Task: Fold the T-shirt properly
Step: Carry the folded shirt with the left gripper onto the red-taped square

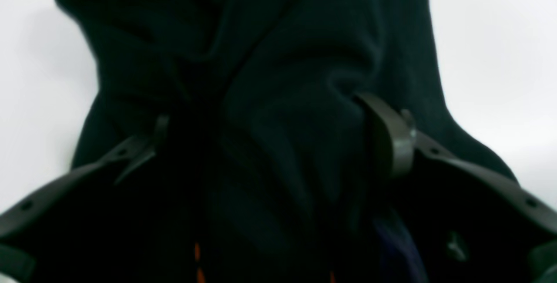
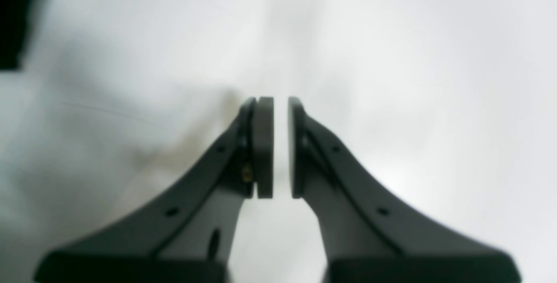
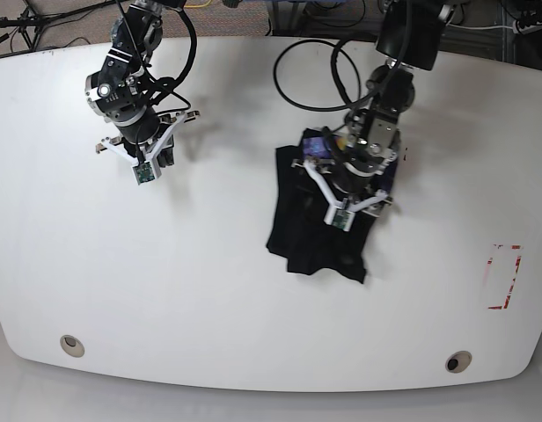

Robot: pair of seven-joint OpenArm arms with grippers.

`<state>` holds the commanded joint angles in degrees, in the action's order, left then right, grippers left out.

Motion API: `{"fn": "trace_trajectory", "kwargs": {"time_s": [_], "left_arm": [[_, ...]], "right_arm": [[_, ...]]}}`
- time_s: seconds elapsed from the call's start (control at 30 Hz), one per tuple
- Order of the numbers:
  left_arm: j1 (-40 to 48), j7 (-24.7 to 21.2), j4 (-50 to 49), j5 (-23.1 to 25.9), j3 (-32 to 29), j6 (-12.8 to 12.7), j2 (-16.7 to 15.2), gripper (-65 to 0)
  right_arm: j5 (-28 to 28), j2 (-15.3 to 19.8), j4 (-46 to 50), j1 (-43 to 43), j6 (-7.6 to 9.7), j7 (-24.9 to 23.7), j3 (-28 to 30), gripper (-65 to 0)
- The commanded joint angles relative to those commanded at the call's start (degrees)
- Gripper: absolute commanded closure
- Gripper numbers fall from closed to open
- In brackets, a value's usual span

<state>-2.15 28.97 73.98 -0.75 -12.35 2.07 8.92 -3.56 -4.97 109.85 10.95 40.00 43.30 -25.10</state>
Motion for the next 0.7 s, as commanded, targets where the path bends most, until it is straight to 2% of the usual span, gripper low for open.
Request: {"fn": "trace_trajectory", "kwargs": {"time_s": [0.13, 0.3, 0.43, 0.57, 0.7], "left_arm": [[1.0, 0.2, -0.1, -2.4, 5.8, 4.2, 6.2, -44.7], [2.6, 0.2, -1.4, -5.3, 12.0, 7.4, 12.5, -44.7], [3.7, 0.2, -4.4, -8.3, 17.0, 12.6, 18.3, -44.7], [4.3, -0.1, -7.6, -10.0, 21.2, 15.6, 21.8, -44.7], [4.3, -0.1, -10.1, -10.2, 22.8, 18.6, 25.1, -44.7]], "right_arm": [[0.0, -0.4, 0.1, 0.2, 0.00, 0.0, 0.0, -5.1], [0.0, -0.4, 0.9, 0.2, 0.00, 0.0, -0.1, -5.1], [0.0, -1.1, 0.9, 0.4, 0.00, 0.0, 0.0, -5.1], [0.0, -1.1, 1.0, 0.7, 0.00, 0.0, 0.2, -5.1], [0.0, -1.1, 1.4, 0.9, 0.00, 0.0, 0.3, -5.1]]}}
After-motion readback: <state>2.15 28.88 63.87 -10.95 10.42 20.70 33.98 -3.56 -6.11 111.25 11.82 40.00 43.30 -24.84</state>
